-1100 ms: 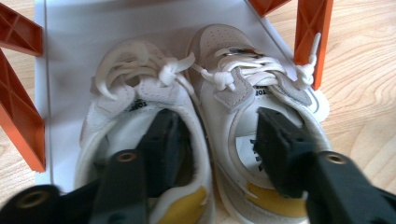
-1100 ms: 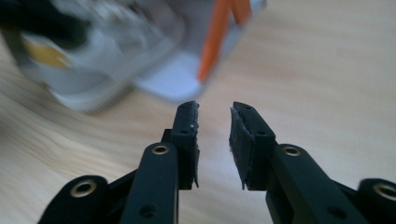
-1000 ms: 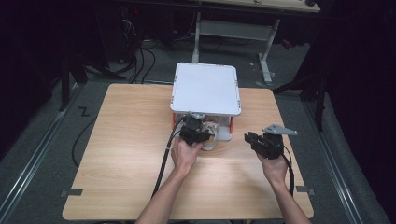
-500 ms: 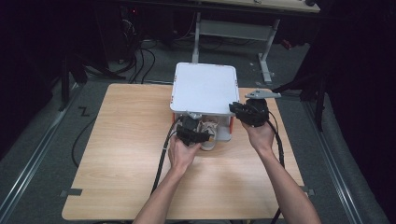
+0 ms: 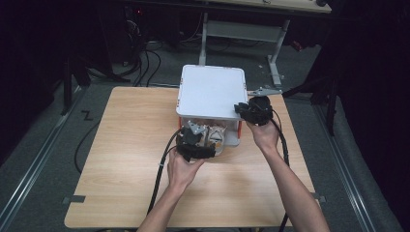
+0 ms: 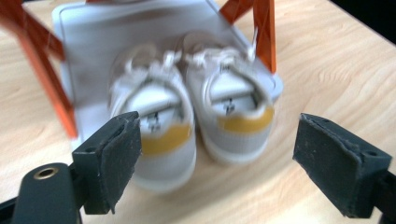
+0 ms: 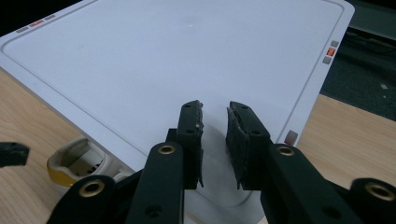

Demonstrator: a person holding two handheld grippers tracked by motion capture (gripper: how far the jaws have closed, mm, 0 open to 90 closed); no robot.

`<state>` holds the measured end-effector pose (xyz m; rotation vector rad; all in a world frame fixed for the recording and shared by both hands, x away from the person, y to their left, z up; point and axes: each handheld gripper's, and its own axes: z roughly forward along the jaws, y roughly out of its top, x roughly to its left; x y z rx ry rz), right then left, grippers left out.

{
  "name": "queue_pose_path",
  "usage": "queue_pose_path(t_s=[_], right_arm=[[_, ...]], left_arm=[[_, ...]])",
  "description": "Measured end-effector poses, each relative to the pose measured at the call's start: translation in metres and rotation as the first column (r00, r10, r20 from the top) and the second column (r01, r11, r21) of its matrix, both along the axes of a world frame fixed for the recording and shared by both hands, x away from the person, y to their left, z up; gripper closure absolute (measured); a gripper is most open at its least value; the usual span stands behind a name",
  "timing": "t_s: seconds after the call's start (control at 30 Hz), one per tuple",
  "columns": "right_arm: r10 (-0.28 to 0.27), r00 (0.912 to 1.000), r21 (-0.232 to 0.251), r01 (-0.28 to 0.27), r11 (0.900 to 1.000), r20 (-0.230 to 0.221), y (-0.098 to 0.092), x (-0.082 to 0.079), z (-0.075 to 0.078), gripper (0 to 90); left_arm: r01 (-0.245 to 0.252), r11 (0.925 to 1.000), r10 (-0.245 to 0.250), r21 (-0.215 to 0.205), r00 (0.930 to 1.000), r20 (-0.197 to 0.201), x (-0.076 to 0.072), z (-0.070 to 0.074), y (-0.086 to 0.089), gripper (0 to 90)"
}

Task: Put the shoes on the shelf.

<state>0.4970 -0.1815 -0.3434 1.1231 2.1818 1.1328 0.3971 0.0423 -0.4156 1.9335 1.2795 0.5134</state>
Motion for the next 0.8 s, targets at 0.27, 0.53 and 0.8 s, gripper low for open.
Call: queue_pose_path(t_s=[0.27,0.53,0.8], right_arm=[[0.004,0.9999,-0.003,-0.004,1.0,0.011,0.002,0.0,-0.001,74.3],[0.006,0.9998,-0.017,-0.006,1.0,0.018,0.003,-0.002,-0.001,73.7],[0.003,0.9998,-0.022,-0.003,1.0,0.02,0.004,-0.003,-0.001,73.6]], left_arm=[[-0.03,0.9981,0.034,0.055,0.9954,-0.089,-0.011,-0.03,-0.002,10.1],[-0.07,0.9947,0.079,0.075,0.99,-0.117,0.003,-0.044,-0.018,9.0],[-0.126,0.9875,0.136,0.095,0.9841,-0.114,0.013,-0.047,-0.029,14.3]])
